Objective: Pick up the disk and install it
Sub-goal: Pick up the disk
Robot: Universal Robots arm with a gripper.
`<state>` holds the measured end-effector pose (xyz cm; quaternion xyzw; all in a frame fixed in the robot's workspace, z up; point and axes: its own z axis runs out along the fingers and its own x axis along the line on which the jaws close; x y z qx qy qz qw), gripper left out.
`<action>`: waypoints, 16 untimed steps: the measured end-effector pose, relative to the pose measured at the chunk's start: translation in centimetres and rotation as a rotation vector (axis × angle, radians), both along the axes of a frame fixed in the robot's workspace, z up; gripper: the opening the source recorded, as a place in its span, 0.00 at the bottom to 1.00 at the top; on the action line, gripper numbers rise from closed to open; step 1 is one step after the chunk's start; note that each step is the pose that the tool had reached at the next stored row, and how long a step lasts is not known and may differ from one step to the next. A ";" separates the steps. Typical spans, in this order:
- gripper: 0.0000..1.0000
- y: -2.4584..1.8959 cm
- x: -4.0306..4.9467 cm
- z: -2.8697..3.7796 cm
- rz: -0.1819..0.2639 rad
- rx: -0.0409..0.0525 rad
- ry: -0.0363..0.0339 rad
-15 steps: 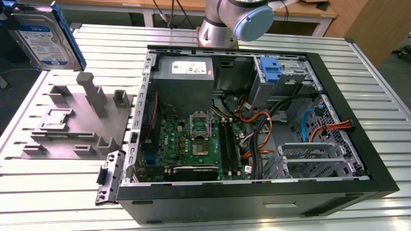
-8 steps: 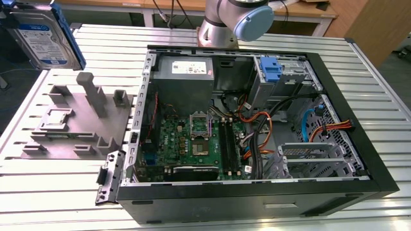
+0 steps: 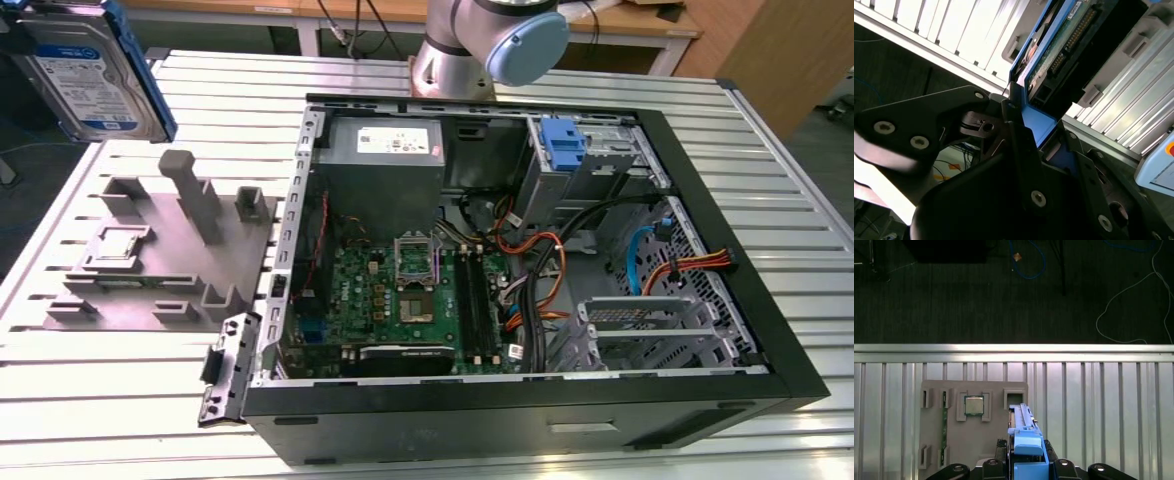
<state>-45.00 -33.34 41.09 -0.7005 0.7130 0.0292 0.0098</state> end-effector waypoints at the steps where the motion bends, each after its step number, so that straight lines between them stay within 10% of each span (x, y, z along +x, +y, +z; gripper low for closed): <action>1: 0.37 0.00 0.00 0.04 0.000 0.0000 0.0001; 16: 0.37 0.00 0.00 0.38 0.000 0.0000 0.0001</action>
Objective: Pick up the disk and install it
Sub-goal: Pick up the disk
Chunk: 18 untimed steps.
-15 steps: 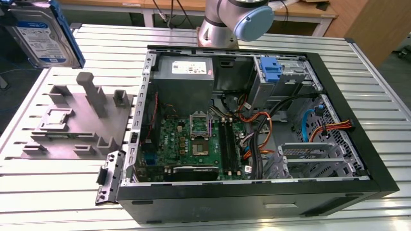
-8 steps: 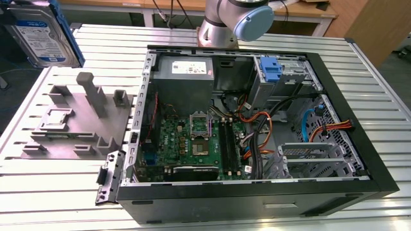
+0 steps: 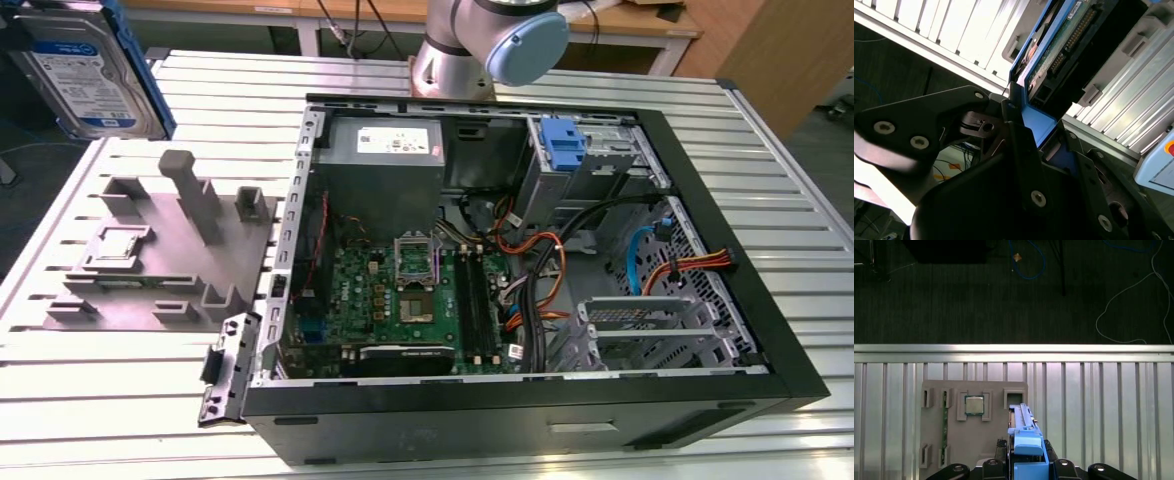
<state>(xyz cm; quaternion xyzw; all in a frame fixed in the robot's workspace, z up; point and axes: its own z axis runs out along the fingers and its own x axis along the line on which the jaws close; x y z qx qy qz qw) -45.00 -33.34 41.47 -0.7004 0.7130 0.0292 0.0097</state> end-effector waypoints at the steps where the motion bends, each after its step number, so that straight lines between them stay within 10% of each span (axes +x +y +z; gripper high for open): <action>1: 0.37 0.00 0.00 0.03 0.000 0.0000 0.0001; 18: 0.37 0.00 0.00 0.67 0.000 -0.0001 0.0001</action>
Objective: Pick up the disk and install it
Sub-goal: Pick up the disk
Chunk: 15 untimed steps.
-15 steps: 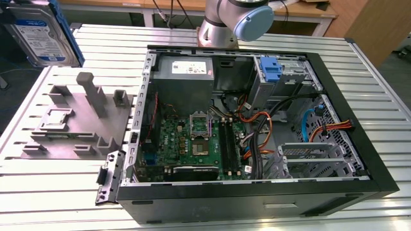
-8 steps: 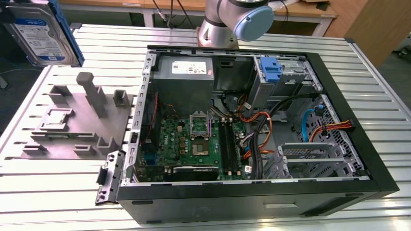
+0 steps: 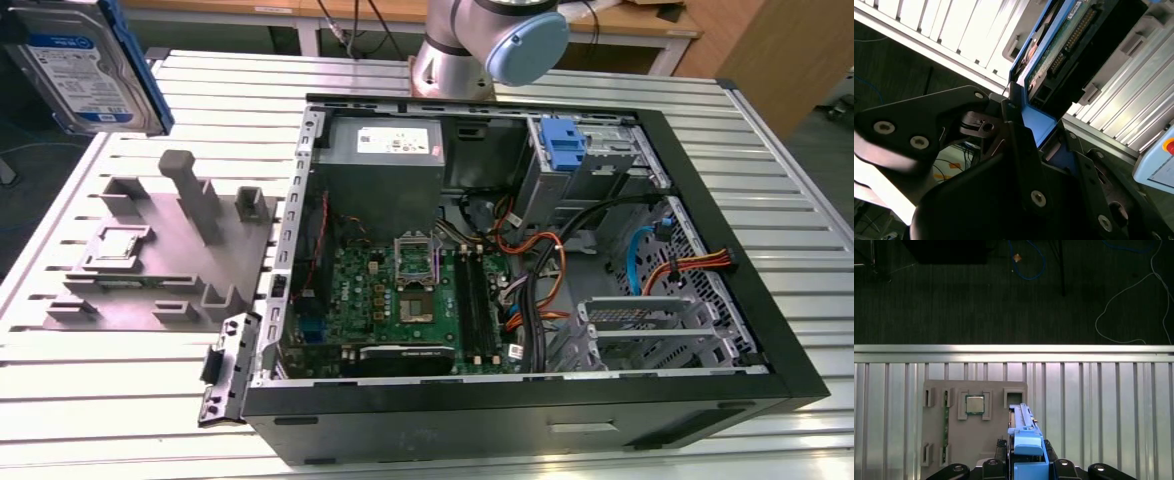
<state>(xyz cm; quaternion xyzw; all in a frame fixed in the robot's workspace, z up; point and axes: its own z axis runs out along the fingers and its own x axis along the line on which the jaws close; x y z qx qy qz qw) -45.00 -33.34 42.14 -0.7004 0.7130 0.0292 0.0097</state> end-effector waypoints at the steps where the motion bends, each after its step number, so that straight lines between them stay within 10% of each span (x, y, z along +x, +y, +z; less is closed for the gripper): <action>1: 0.37 0.00 0.00 0.02 0.000 0.0000 0.0000; 15: 0.37 0.00 0.00 0.43 0.000 0.0001 -0.0002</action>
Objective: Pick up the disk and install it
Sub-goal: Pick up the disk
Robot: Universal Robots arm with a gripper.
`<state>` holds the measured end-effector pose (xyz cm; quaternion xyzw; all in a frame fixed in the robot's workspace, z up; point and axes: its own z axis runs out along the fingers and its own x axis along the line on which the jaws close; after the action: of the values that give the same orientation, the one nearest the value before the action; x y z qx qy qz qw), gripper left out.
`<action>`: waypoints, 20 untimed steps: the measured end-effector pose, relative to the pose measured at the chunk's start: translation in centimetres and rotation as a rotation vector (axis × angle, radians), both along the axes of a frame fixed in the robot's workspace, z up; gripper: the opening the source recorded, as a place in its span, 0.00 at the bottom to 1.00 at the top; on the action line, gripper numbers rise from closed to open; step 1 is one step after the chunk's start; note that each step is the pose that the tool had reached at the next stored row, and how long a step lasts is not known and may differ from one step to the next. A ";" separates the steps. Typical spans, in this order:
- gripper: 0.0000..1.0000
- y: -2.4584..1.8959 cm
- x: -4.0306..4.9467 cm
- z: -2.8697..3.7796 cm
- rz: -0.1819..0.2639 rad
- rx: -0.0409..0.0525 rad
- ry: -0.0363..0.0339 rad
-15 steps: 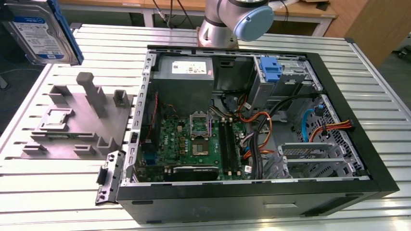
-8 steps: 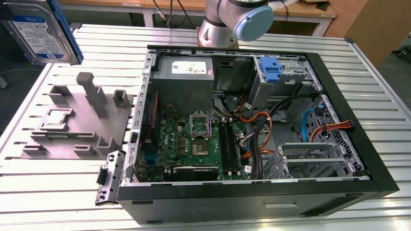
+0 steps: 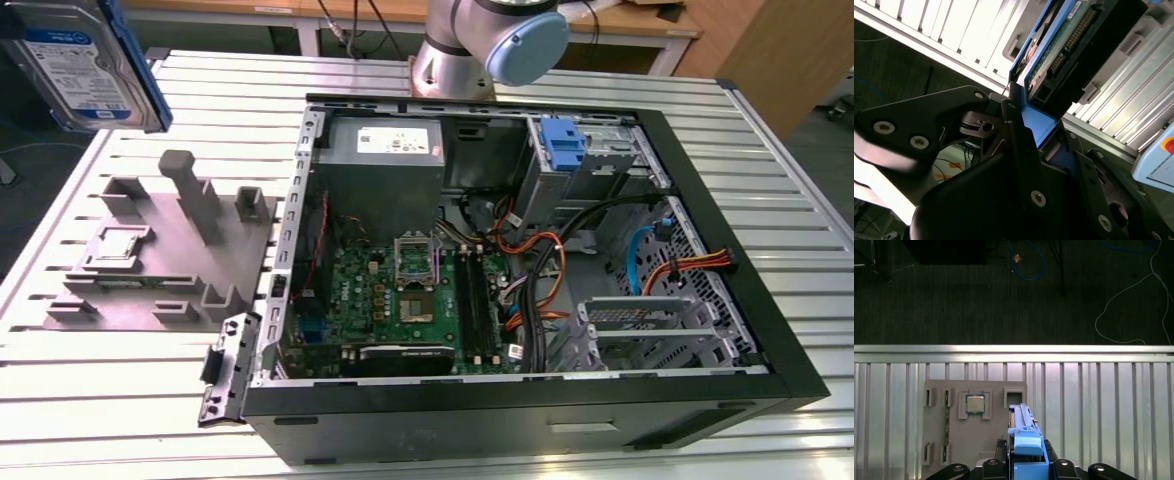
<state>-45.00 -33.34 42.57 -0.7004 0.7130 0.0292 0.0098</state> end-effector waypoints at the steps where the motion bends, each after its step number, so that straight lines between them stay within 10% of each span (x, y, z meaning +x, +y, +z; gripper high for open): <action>1: 0.37 0.00 0.00 0.07 0.000 0.0000 0.0001; 20: 0.37 0.00 0.00 0.60 0.000 0.0001 0.0001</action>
<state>-45.00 -33.34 43.18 -0.7004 0.7130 0.0293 0.0098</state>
